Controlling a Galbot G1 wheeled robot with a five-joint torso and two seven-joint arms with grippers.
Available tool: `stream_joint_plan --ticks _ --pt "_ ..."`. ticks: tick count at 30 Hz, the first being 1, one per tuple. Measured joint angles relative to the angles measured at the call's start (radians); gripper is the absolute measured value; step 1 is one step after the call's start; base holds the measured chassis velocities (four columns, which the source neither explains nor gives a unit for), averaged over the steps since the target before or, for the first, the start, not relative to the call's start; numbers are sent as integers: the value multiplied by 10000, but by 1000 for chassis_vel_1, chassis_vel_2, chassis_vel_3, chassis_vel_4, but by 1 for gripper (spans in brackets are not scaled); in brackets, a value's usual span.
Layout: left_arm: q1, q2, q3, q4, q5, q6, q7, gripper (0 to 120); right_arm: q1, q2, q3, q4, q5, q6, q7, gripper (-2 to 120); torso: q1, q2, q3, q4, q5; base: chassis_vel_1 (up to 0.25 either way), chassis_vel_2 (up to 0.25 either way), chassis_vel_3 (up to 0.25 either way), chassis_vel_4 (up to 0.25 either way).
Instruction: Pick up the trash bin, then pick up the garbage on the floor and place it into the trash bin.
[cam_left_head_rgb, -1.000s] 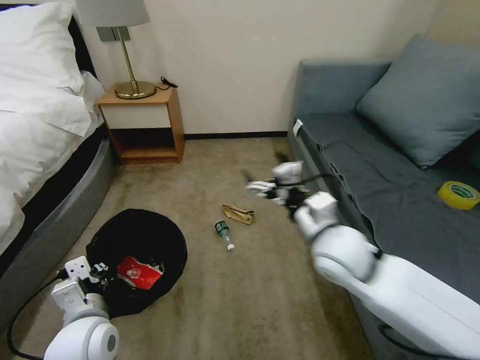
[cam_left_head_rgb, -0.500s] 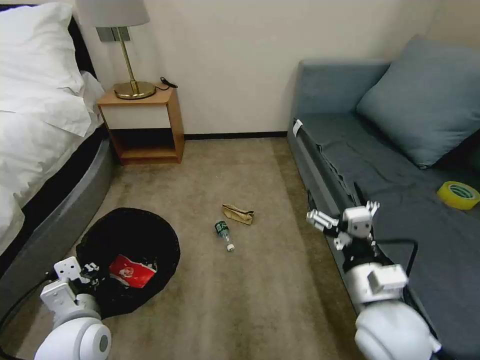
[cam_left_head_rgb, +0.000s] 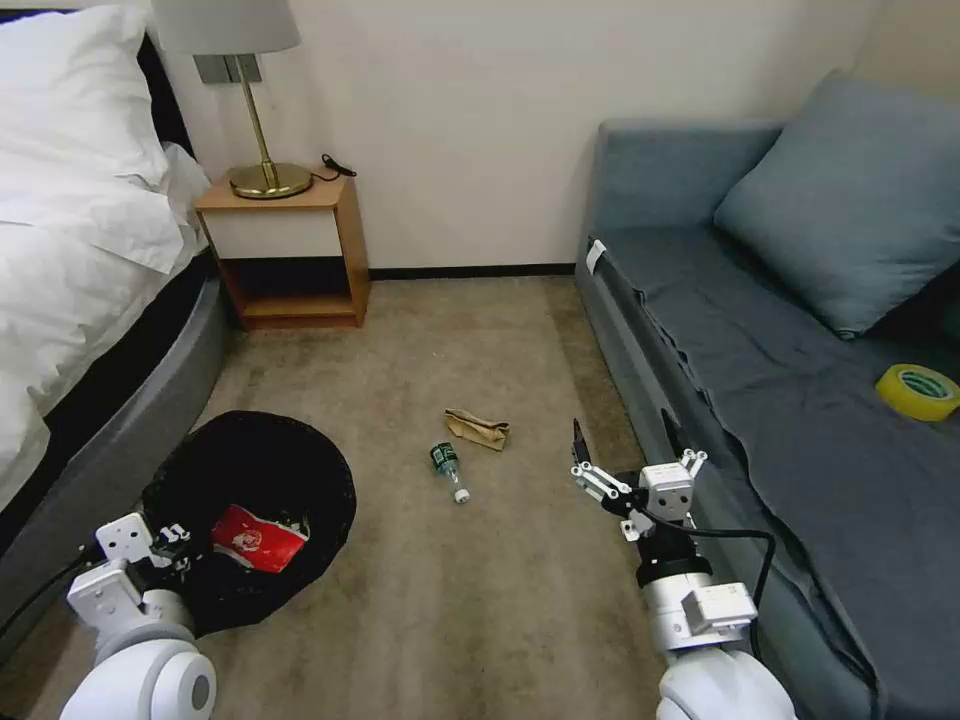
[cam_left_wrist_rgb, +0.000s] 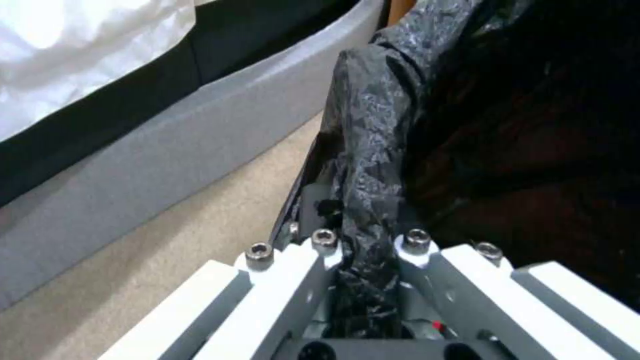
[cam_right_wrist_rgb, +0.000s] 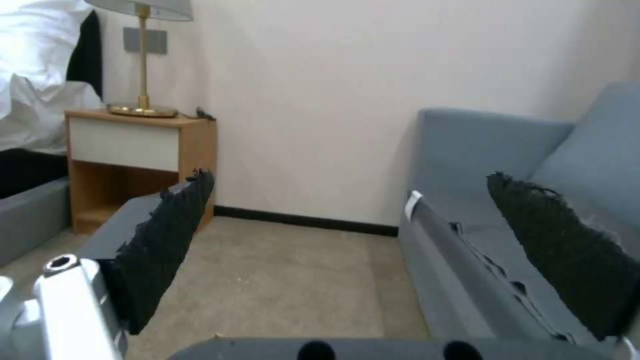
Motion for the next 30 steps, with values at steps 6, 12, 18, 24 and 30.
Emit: stream_joint_plan --ticks 6,12,18,24,30 --pt "-43 -10 -25 34 -8 9 3 2 182 -215 -47 -108 112 -39 -5 100 0 0 2 -1 1 -135 145 146 -145" --pt "-102 -12 -60 71 -16 26 6 2 341 -381 -113 -176 194 -93 -7 100 1 -1 3 -1 1 -199 210 202 -198" --pt "-106 -11 -66 79 -20 29 4 2 358 -395 -121 -181 212 -109 -8 100 1 -1 2 -1 1 -159 169 173 -173" --pt "-105 -8 -66 82 -23 33 3 2 360 -396 -122 -181 216 -115 -8 100 1 0 2 -1 0 -162 161 157 -167" --pt "-144 -17 -77 124 -24 56 0 2 524 -516 -354 -316 1288 -863 267 100 0 1 0 -7 -4 -166 168 175 -190"
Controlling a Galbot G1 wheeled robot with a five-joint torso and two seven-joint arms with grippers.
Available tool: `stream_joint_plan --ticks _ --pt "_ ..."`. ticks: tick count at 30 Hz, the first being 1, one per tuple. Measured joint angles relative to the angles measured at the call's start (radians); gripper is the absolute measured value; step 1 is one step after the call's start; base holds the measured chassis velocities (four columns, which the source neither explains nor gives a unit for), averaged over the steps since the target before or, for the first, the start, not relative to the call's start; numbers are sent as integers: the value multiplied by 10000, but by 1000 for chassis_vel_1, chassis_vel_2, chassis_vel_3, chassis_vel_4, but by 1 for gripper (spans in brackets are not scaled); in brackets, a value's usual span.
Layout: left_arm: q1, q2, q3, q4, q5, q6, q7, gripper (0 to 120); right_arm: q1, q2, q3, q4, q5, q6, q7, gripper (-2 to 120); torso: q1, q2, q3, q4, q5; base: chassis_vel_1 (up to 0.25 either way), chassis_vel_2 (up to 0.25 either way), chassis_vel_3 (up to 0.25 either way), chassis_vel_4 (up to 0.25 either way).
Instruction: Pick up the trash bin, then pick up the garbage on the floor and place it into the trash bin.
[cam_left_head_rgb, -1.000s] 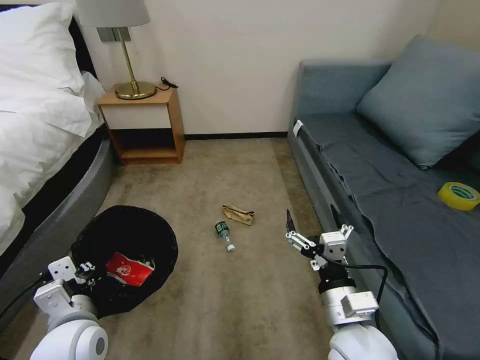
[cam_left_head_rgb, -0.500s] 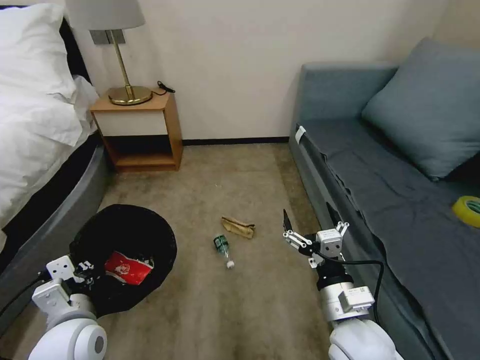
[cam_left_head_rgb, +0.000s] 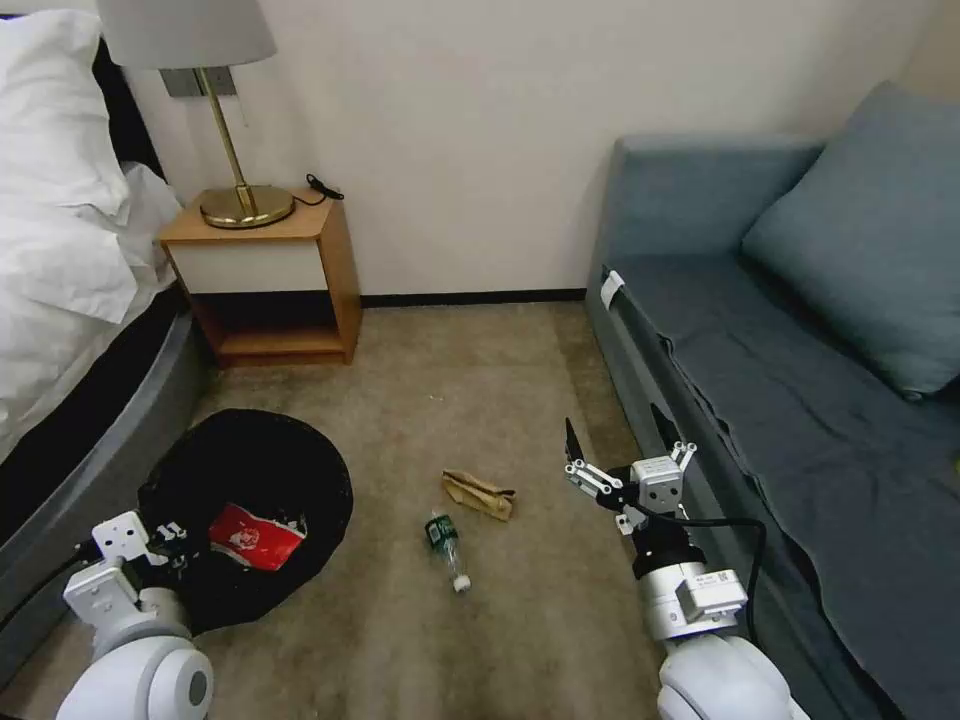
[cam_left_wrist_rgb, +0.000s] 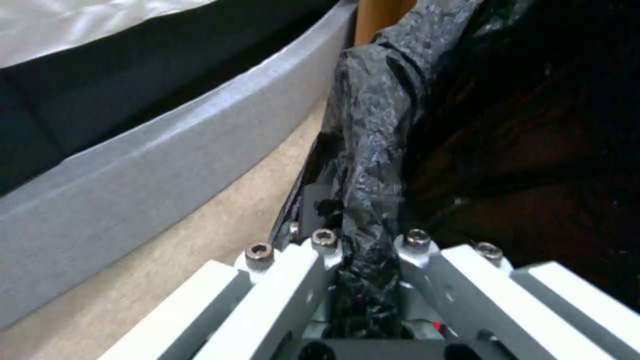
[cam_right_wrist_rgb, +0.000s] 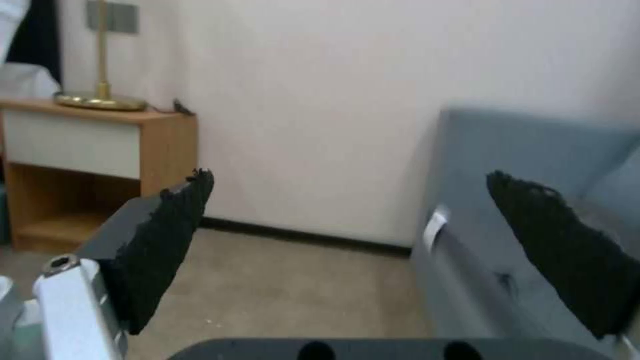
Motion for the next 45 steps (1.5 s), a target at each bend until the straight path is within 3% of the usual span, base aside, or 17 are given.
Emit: stream_joint_plan --ticks 1,2,4,5,7,19,23,27,32,34,45 --pt "-39 -18 -36 23 1 3 4 2 364 -379 -797 -376 1546 -898 366 100 2 -3 4 1 0 -188 178 162 -159" --pt "-45 -37 -59 38 -5 10 15 2 807 -601 -1389 -541 2398 -1318 594 100 3 -4 5 0 13 -188 111 139 -159" --pt "-45 -72 -120 46 -4 9 15 2 2417 -922 -2609 -907 4032 -2045 1180 100 3 -3 4 7 1 -131 105 133 -143" --pt "-45 -72 -120 46 -4 9 15 2 2417 -922 -2609 -907 4032 -2045 1180 100 3 -3 4 7 1 -131 100 126 -143" --pt "-24 -114 -139 49 14 11 10 2 3754 -1067 -3509 -1194 5211 -2436 1537 100 2 -3 3 14 6 -38 71 76 -20" --pt "40 -216 -100 -36 94 5 -18 2 5246 -1688 -4556 -1069 5594 -2639 1390 100 2 -3 1 4 4 0 0 0 0" --pt "27 -218 -81 -69 103 4 -18 2 6511 -1703 -5731 -1174 6570 -3118 1834 100 2 -3 2 4 2 0 0 0 0" --pt "24 -232 -58 -92 103 4 -18 2 8401 -1158 -7361 -2184 8250 -3760 2798 100 3 -3 2 9 2 0 0 0 0" --pt "33 -242 -81 -118 100 4 -17 2 9257 -783 -8316 -3144 9117 -4196 3070 100 2 -3 2 7 3 0 0 0 0" --pt "30 -255 -88 -99 98 -5 -13 2 9909 -300 -9246 -4142 9939 -4519 3292 100 2 -2 2 6 4 0 0 0 0" --pt "8 -275 -221 70 68 -91 -11 2 10984 1566 -10975 -7456 10322 -4756 2626 100 2 -2 2 8 2 0 0 0 0"
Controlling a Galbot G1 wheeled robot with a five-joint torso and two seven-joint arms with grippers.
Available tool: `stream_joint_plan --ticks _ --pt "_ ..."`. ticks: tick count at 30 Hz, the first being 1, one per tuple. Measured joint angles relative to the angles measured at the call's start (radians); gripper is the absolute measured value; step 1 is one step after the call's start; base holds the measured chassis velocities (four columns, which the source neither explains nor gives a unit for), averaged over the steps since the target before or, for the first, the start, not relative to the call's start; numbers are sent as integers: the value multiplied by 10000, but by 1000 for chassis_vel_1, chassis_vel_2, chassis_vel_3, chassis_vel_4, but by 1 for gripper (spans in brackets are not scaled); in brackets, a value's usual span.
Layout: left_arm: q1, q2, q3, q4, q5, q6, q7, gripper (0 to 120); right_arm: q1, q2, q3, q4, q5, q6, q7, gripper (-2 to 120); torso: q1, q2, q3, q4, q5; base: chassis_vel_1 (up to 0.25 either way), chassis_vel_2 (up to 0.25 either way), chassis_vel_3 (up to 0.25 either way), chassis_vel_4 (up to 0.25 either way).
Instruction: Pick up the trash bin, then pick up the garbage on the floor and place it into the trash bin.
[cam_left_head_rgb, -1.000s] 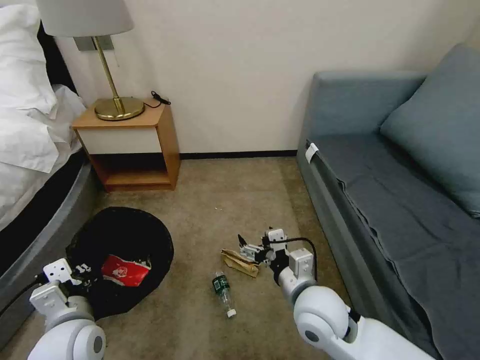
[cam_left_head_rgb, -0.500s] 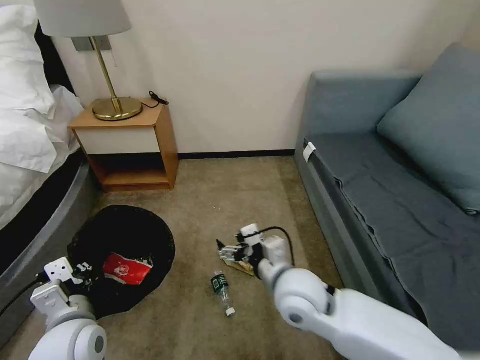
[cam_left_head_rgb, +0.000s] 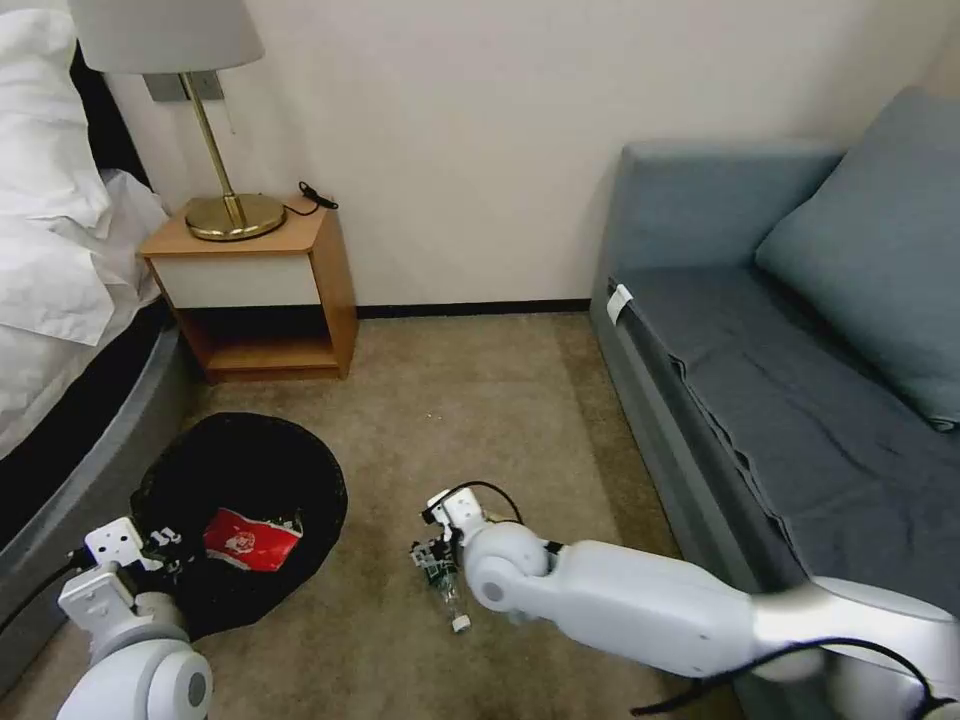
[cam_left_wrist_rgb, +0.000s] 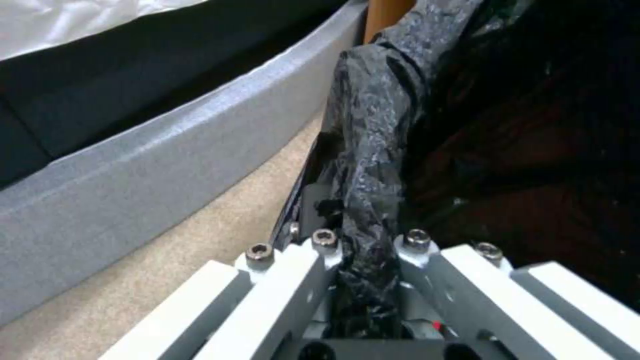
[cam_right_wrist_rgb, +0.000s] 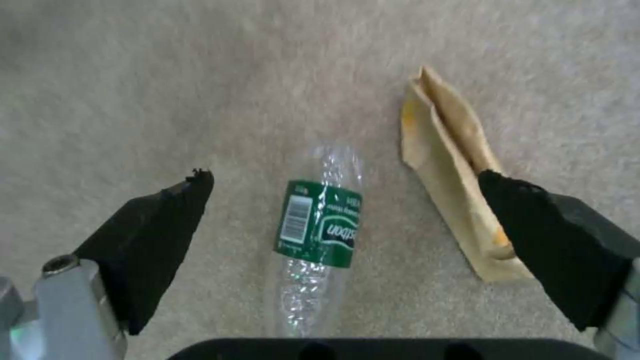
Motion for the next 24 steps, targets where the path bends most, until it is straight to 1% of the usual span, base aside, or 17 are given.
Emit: stream_joint_plan --ticks 12,16,19,23,24 --pt "39 -8 -78 23 -32 -96 3 2 -191 389 -1013 -963 -557 192 -438 100 -1 0 -1 -2 1 0 0 0 0" --pt "76 -10 -114 12 -41 -122 3 2 -213 611 -1110 -1302 -709 296 -584 100 0 0 -1 -2 1 0 0 0 0" --pt "132 -10 -149 -4 -54 -180 4 2 -218 860 -1198 -1851 -953 446 -797 100 -1 0 -1 -2 1 0 0 0 0" --pt "150 -10 -175 -4 -67 -199 5 2 -262 961 -1209 -2116 -1096 503 -883 100 -1 0 -1 -1 2 0 0 0 0" --pt "161 -6 -195 -4 -74 -229 5 2 -312 1019 -1244 -2384 -1298 577 -992 100 -1 0 -1 -1 1 0 0 0 0"
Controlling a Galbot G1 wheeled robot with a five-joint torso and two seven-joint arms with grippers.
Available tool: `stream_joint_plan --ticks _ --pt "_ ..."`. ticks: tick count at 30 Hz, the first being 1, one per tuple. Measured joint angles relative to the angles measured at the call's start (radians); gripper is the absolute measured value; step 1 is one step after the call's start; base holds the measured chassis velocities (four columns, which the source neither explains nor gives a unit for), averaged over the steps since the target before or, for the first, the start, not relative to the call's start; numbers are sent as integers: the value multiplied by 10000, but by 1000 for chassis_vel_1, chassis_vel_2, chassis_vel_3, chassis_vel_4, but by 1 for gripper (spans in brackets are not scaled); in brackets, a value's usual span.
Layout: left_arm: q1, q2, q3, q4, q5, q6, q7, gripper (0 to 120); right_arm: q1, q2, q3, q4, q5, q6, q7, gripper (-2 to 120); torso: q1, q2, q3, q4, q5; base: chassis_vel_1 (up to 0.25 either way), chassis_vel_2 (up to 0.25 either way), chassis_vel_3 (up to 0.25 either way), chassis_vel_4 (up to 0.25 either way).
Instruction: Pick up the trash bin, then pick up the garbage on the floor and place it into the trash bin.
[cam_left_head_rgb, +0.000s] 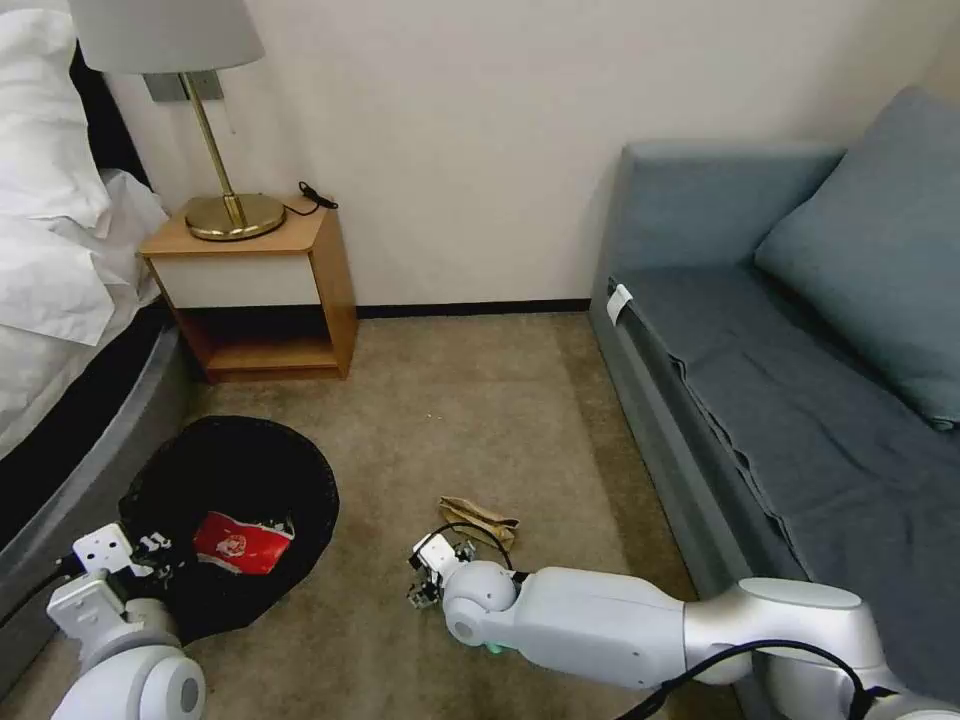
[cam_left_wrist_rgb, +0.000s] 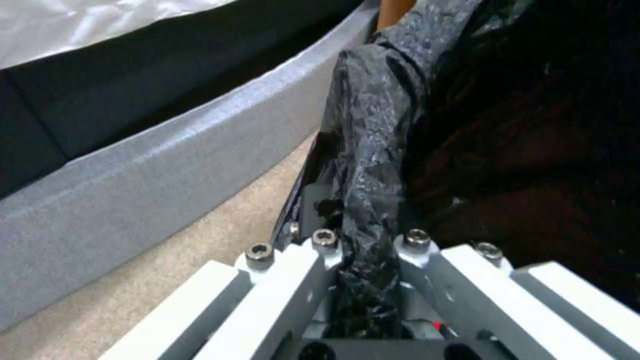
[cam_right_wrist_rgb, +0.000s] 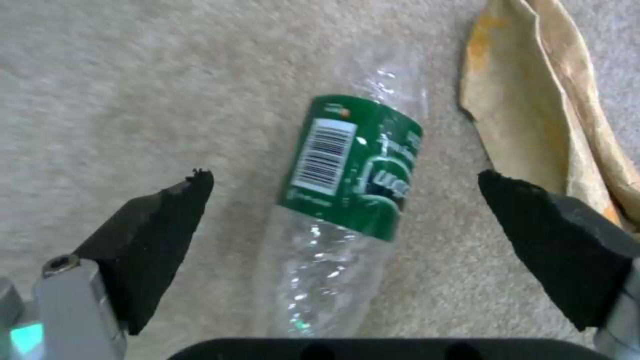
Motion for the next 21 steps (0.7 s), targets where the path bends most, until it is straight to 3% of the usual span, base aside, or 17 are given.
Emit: stream_joint_plan --ticks 13,16,21 --pt "7 12 -15 11 -30 -15 1 2 -164 56 6 -401 -292 230 -211 100 -1 1 -1 0 1 0 0 0 0" --pt "-11 24 -24 60 -36 -26 0 2 -416 81 -2 -673 -521 363 -469 82 0 1 0 0 1 0 0 0 0" --pt "-17 15 -12 91 -36 -41 0 2 -473 81 -39 -772 -578 399 -524 64 0 1 0 -1 0 0 0 0 0"
